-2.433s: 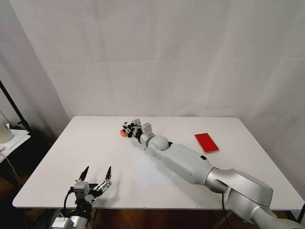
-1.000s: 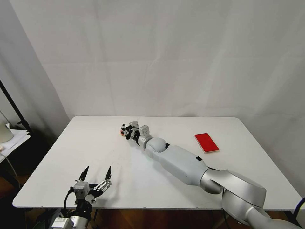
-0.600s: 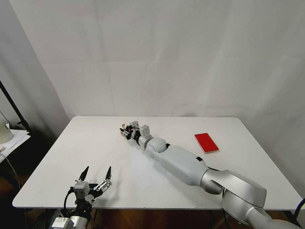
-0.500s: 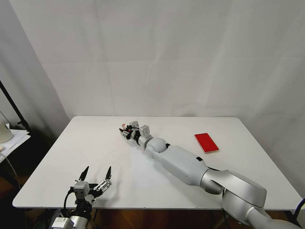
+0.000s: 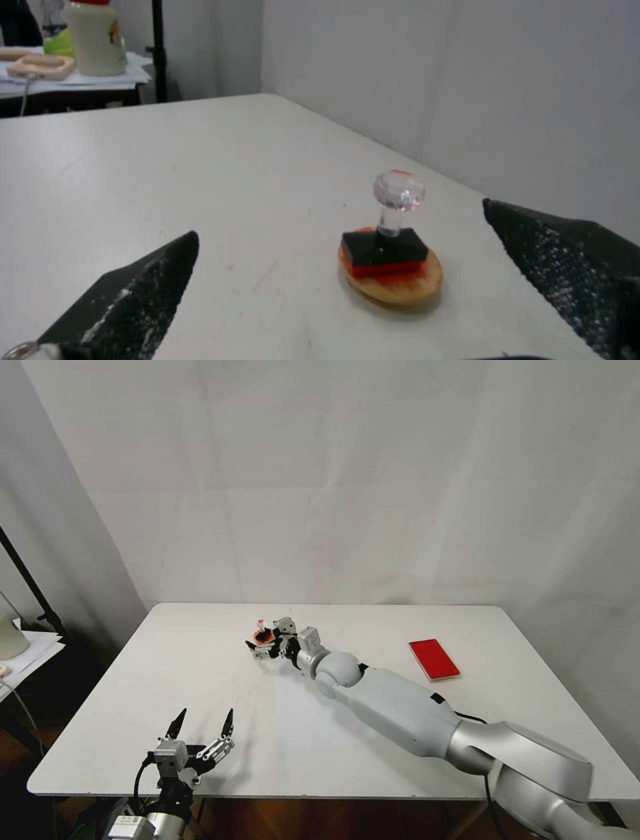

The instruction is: Pick up the stamp from the ink pad and place it onto another ink pad.

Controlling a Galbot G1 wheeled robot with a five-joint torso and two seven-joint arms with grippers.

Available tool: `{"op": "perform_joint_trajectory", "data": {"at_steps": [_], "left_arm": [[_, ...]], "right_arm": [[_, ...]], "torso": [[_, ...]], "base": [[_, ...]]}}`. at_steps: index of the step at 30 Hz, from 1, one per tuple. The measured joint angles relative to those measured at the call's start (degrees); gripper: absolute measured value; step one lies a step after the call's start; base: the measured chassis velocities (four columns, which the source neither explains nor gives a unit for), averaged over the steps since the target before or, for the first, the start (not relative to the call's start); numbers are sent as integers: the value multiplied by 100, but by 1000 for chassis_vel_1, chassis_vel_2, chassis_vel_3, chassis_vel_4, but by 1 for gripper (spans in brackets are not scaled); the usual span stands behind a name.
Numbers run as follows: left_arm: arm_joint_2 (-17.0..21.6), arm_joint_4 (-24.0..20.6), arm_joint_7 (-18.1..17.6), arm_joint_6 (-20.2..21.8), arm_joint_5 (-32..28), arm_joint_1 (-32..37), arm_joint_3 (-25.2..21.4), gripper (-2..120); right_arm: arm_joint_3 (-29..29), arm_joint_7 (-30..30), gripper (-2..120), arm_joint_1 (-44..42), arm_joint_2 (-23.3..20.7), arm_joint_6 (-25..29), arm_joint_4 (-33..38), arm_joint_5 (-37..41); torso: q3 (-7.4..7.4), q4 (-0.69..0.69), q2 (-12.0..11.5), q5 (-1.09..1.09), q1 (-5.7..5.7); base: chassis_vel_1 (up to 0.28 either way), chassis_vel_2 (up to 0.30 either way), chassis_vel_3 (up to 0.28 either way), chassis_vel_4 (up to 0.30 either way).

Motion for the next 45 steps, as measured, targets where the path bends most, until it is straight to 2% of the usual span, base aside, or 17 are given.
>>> {"op": "perform_joint_trajectory", "data": {"at_steps": [7,9,12,15,16,18,19,20,21,23,24,26,27,28,30,37,45], "left_arm": [[0,0,0,0,0,-2,0,100],[0,0,1,0,0,1,0,100],[0,0,0,0,0,1,0,100],[0,0,0,0,0,2,0,100],[0,0,-1,0,0,3,-1,100],[0,0,2,0,0,-4,0,100],[0,0,2,0,0,-4,0,100],[0,0,0,0,0,3,0,100],[-1,0,0,0,0,2,0,100],[0,0,0,0,0,-1,0,100],[0,0,0,0,0,-1,0,100],[0,0,-1,0,0,2,-1,100],[0,0,0,0,0,-1,0,100],[0,0,0,0,0,-1,0,100],[0,0,0,0,0,1,-1,100],[0,0,0,0,0,2,0,100],[0,0,0,0,0,2,0,100]], "right_arm": [[510,515,114,-472,-1240,-235,1460,-202],[612,557,114,-550,-1381,-253,1600,-226],[1001,860,114,-898,-1910,4,1988,-277],[1317,963,113,-1166,-2189,193,2139,-289],[2082,1067,110,-1839,-2702,562,2402,-316],[2936,1317,107,-2727,-3065,867,2743,-331],[2936,1317,107,-2727,-3065,867,2743,-331],[3576,1553,103,-3319,-3207,913,3032,-351],[4496,1821,102,-4293,-3297,940,3393,-472],[5463,2023,100,-5559,-3244,945,3809,-672],[5463,2023,100,-5559,-3244,945,3809,-672],[6135,2146,100,-6569,-3080,949,4157,-845],[6610,2207,100,-7282,-2869,989,4406,-1017],[6610,2207,100,-7282,-2869,989,4406,-1017],[7153,2213,100,-8452,-2273,1165,4711,-1524],[7381,1991,100,-9438,-1413,1444,4951,-2088],[7396,1856,100,-9595,-1164,1571,5002,-2158]], "torso": [[0,-2,0,-2,0],[0,0,0,-1,0],[0,2,0,-2,0],[0,2,0,-2,0],[0,-1,0,-2,1],[0,-3,0,0,0],[0,-3,0,0,0],[0,-3,0,8,1],[-2,-1,1,-4,-1],[-1,-1,1,0,0],[-1,-1,1,0,0],[-1,-3,0,4,0],[-1,-3,1,-5,-1],[-1,-3,1,-5,-1],[-1,-1,1,2,-1],[-1,0,1,-5,-1],[0,0,1,-3,0]], "base": [[0,0,0,0],[0,0,0,0],[0,0,0,0],[0,0,0,0],[0,0,0,0],[0,0,0,0],[0,0,0,0],[0,0,0,0],[0,0,0,0],[0,0,0,0],[0,0,0,0],[0,0,0,0],[0,0,0,0],[0,0,0,0],[0,0,0,0],[0,0,0,0],[0,0,0,0]]}}
